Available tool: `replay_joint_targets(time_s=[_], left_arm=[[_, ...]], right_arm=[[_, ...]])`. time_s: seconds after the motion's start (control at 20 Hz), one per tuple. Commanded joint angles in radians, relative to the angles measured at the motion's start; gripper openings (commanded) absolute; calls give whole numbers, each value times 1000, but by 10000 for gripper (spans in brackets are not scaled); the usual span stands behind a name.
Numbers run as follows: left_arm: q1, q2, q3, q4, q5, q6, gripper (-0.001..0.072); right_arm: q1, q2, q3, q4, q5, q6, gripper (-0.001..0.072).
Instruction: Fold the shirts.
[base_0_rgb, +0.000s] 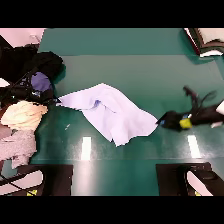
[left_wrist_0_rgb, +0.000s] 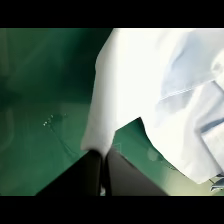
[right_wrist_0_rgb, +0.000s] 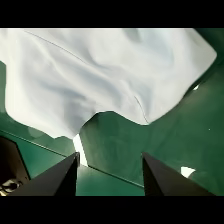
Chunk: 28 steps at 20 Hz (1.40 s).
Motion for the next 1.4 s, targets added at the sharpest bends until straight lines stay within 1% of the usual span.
replay_joint_targets(time_s=[0.0, 0.15, 0.3, 0.4, 0.5, 0.7, 0.75, 0.8, 0.85, 0.9, 0.95, 1.0, 1.1, 1.2, 1.35], left_arm=[[0, 6, 5, 0, -16, 0, 24], [0, 6, 5, -1, -16, 0, 24], [0, 6, 5, -1, -17, 0, 24], [0, 6, 5, -1, -16, 0, 24], [0, 6, 5, -1, -17, 0, 24], [0, 6, 5, -1, -17, 0, 24], [0, 6, 5, -1, -17, 0, 24], [0, 6, 5, -1, -17, 0, 24], [0, 6, 5, 0, -17, 0, 24], [0, 6, 5, 0, -17, 0, 25], [0, 6, 5, 0, -18, 0, 24], [0, 6, 5, 0, -19, 0, 24], [0, 8, 6, 0, -18, 0, 23], [0, 27, 32, 3, -16, -10, 23], [0, 78, 184, 2, -18, -59, 23]], right_arm=[[0, 117, -314, 149, -233, 11, 441], [0, 177, -385, 174, -307, 12, 438], [0, 188, -404, 172, -365, 17, 434], [0, 145, -394, 173, -385, 14, 432], [22, 63, -364, 174, -390, -16, 432], [133, -90, -275, 163, -398, -38, 430], [153, -117, -254, 163, -398, -38, 392], [172, -143, -233, 163, -397, -39, 289], [187, -162, -215, 162, -398, -39, 252], [198, -174, -200, 160, -397, -39, 197], [199, -182, -185, 152, -394, -39, 122], [199, -182, -171, 134, -379, -39, 28], [187, -154, -140, 103, -323, -38, 18], [146, -89, -83, 80, -249, -36, 17], [14, 27, 94, 83, -225, -33, 16]])
